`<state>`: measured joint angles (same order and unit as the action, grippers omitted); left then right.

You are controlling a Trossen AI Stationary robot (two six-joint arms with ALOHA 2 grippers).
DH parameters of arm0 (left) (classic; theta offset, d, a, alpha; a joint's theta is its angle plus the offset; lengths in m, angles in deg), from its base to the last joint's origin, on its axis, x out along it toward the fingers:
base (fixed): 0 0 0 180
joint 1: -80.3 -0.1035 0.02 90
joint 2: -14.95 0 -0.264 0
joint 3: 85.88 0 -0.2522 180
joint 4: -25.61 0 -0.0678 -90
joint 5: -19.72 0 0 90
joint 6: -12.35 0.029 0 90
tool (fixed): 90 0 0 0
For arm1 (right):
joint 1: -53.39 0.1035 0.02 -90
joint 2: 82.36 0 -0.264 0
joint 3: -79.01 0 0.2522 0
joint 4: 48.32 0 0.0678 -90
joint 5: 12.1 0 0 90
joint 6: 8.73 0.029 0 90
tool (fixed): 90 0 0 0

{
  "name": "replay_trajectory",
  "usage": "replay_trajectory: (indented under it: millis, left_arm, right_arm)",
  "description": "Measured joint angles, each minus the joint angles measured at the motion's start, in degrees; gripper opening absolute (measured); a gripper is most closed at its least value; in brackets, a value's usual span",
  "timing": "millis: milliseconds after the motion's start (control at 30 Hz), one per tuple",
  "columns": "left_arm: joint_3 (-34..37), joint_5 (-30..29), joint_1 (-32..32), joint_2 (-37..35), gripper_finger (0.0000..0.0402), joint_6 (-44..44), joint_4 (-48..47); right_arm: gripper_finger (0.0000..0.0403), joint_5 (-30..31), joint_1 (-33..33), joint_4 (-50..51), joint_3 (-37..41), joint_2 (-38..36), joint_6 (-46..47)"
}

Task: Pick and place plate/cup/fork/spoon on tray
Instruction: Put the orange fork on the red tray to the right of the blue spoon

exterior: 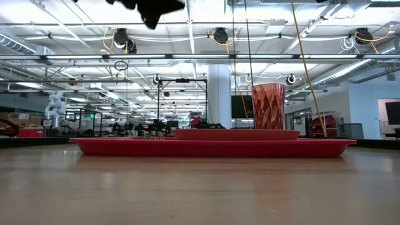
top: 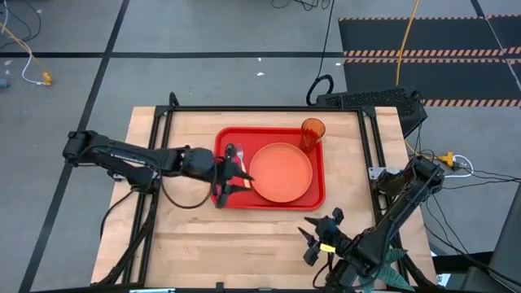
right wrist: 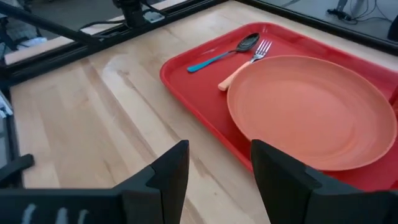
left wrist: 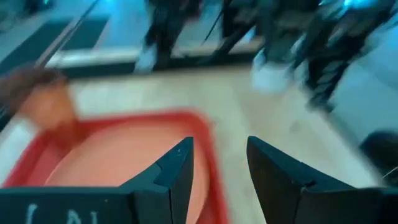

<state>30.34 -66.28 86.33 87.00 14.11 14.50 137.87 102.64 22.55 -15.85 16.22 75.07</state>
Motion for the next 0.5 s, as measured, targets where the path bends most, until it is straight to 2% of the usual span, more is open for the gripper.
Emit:
replay_trajectory:
  millis: [167,300,367,500]
  left_arm:
    - [-0.04,0.29,0.58,2.5,0.0152,3.66,12.14]
    - [0.02,0.08,0.04,7.63,0.0152,4.7,22.19]
    - [0.02,0.04,-0.67,10.54,0.0152,6.29,25.19]
    - [0.04,0.5,-3.11,17.25,0.0152,8.83,32.24]
  right_arm:
    - [0.0164,0.61,-1.42,-0.23,0.0,0.0,-5.72]
    - [0.0164,4.88,-2.83,-2.33,0.0,0.0,-14.48]
    - [0.0164,8.86,-3.51,-3.51,0.0,0.0,-21.81]
    - [0.0164,22.52,-5.07,-6.97,0.0,0.0,-30.51]
